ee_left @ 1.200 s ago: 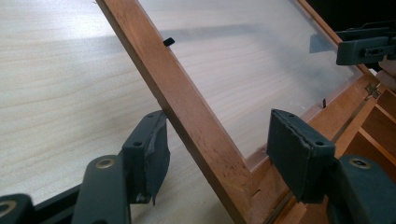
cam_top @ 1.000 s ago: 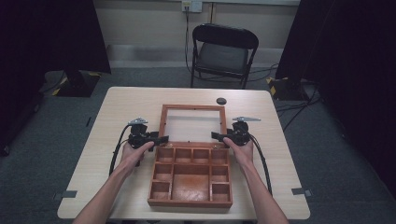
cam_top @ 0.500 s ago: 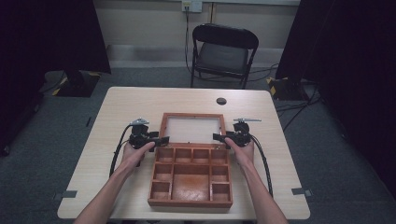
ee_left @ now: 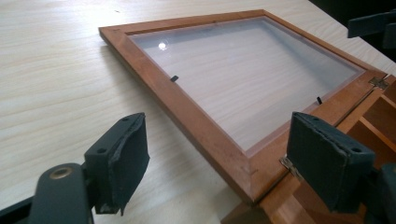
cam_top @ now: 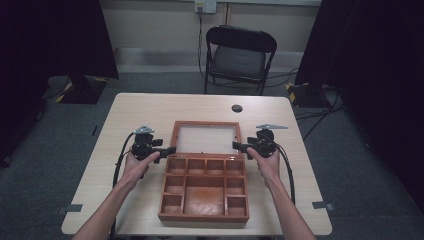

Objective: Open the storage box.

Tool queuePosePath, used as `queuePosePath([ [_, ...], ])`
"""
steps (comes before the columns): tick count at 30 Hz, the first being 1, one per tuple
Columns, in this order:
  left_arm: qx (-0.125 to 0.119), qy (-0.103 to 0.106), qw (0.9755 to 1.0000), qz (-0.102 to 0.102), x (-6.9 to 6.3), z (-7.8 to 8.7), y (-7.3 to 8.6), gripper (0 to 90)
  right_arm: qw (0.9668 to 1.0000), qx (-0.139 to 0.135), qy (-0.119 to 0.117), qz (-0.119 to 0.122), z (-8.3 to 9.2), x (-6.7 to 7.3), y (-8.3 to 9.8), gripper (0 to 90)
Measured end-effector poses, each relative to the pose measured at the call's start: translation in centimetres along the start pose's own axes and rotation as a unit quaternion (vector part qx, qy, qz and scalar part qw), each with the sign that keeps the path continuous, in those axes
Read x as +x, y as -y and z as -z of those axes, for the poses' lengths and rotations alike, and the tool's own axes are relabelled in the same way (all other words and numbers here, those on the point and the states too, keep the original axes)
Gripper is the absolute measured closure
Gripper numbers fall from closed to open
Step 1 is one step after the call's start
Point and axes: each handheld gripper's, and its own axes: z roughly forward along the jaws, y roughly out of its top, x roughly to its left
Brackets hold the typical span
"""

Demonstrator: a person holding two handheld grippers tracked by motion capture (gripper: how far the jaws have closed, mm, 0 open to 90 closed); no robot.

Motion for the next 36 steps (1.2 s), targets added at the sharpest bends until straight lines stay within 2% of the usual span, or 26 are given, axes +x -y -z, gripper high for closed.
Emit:
queuePosePath([
  [5, -0.002, -0.004, 0.9999, -0.009, 0.0, 1.5, 0.3, 19.7, 0.9999, 0.0, -0.005, 0.013, 1.6, 0.5, 0.3, 14.9],
  [12, 0.0, -0.008, 0.9995, -0.029, -0.5, 3.5, 0.7, 19.7, 0.9988, 0.003, 0.025, 0.042, 4.1, 1.0, 1.2, 15.0],
  [16, 0.01, -0.008, 0.9992, -0.038, -0.7, 4.2, 1.1, 19.7, 0.9985, -0.002, 0.034, 0.042, 5.8, 1.1, 1.9, 15.1],
  [19, 0.02, -0.021, 0.9987, -0.043, -0.7, 4.7, 1.6, 19.8, 0.9984, -0.002, 0.043, 0.038, 6.6, 1.1, 2.6, 15.1],
  [21, 0.022, -0.024, 0.9988, -0.036, -0.6, 5.0, 1.9, 19.8, 0.9972, 0.005, 0.062, 0.042, 7.1, 1.0, 3.1, 15.3],
  [22, 0.032, -0.035, 0.9982, -0.036, -0.6, 5.1, 2.1, 20.2, 0.9967, 0.009, 0.068, 0.043, 7.3, 1.1, 3.4, 17.1],
  [24, 0.04, -0.041, 0.9977, -0.037, -0.6, 5.4, 2.6, 20.6, 0.9951, -0.001, 0.087, 0.047, 8.0, 1.1, 4.1, 19.0],
  [25, 0.043, -0.044, 0.9974, -0.037, -0.6, 5.6, 2.9, 21.0, 0.9952, -0.002, 0.089, 0.042, 8.2, 1.0, 4.4, 16.2],
  [27, 0.052, -0.06, 0.9959, -0.043, -0.6, 5.9, 3.5, 21.3, 0.9954, 0.006, 0.089, 0.036, 8.6, 0.8, 5.0, 16.1],
  [30, 0.051, -0.063, 0.9962, -0.031, -0.4, 6.5, 4.3, 21.3, 0.995, 0.013, 0.094, 0.032, 9.2, 0.8, 6.0, 15.1],
  [31, 0.054, -0.072, 0.9954, -0.032, -0.3, 6.7, 4.6, 21.3, 0.9947, 0.015, 0.097, 0.031, 9.5, 0.8, 6.4, 15.1],
  [34, 0.06, -0.079, 0.9945, -0.033, 0.0, 7.0, 5.2, 21.3, 0.9939, 0.022, 0.104, 0.028, 10.0, 0.6, 7.1, 15.1],
  [36, 0.068, -0.094, 0.9925, -0.04, -0.1, 7.1, 5.7, 21.4, 0.993, 0.03, 0.111, 0.025, 10.3, 0.5, 7.8, 15.2],
])
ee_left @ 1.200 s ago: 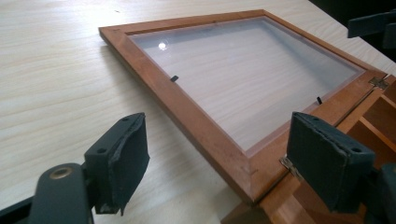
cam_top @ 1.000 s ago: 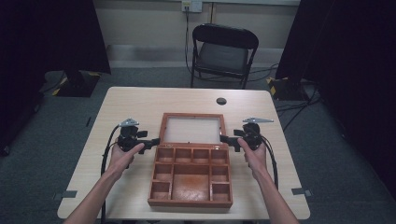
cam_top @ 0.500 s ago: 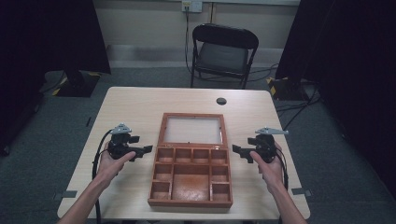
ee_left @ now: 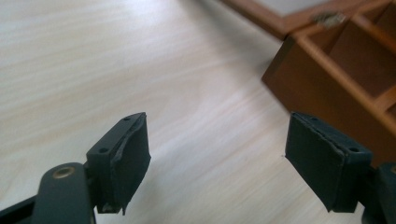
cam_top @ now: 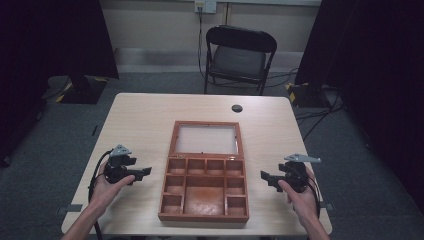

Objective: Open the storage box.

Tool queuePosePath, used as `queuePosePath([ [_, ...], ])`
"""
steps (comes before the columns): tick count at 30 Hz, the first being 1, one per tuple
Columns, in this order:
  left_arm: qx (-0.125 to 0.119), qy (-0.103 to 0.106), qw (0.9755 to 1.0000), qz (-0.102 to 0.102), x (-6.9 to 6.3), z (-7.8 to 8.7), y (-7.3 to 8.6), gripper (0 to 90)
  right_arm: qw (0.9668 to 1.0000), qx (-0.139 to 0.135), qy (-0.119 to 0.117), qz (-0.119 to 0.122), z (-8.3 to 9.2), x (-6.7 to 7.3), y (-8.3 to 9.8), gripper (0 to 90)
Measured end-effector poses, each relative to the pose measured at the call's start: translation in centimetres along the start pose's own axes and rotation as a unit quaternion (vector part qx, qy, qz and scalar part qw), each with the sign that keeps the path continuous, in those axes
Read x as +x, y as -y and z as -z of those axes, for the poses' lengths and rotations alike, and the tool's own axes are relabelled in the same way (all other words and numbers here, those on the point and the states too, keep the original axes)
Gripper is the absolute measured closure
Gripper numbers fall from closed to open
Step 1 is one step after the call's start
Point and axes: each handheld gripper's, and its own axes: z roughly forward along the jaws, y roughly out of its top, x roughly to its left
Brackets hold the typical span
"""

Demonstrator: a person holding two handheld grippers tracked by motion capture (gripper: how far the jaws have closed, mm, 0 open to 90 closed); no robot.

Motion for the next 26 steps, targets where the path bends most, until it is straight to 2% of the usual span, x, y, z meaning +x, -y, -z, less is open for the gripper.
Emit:
queuePosePath([
  [3, 0.016, -0.013, 0.9998, -0.006, 0.0, -0.1, 0.5, 21.5, 0.9999, 0.008, 0.013, -0.002, 0.3, -0.5, 1.1, 15.2],
  [5, 0.021, -0.013, 0.9997, 0.0, 0.3, 0.0, 0.7, 21.5, 0.9996, 0.011, 0.025, -0.011, 0.2, -1.0, 1.9, 15.2],
  [9, 0.015, -0.03, 0.9994, 0.003, 0.7, 0.0, 1.3, 20.7, 0.9982, 0.03, 0.044, -0.028, 0.0, -2.1, 3.0, 15.0],
  [10, 0.01, -0.034, 0.9994, 0.002, 0.8, 0.0, 1.5, 20.3, 0.9975, 0.039, 0.046, -0.036, -0.1, -2.5, 3.2, 15.0],
  [11, 0.016, -0.038, 0.9992, -0.003, 0.8, -0.2, 1.7, 20.3, 0.9968, 0.043, 0.048, -0.047, -0.2, -2.7, 3.5, 14.7],
  [13, 0.034, -0.041, 0.9985, -0.012, 0.9, -0.8, 2.2, 20.3, 0.9966, 0.031, 0.067, -0.035, -0.4, -2.9, 3.7, 14.7],
  [15, 0.025, -0.05, 0.998, -0.029, 0.8, -1.0, 2.5, 14.8, 0.9963, 0.024, 0.077, -0.03, -0.5, -2.9, 3.8, 14.3],
  [17, 0.02, -0.052, 0.9981, -0.028, 0.7, -1.1, 2.6, 14.3, 0.9956, 0.015, 0.093, -0.004, -0.9, -2.7, 4.1, 14.1],
  [19, -0.005, -0.053, 0.9982, -0.027, 0.8, -1.4, 3.0, 10.8, 0.9941, 0.007, 0.106, 0.018, -1.2, -2.4, 4.4, 12.5],
  [26, -0.005, -0.056, 0.9981, -0.023, 0.6, -1.5, 3.0, 9.3, 0.9933, 0.01, 0.114, 0.019, -1.4, -2.1, 4.4, 11.6],
])
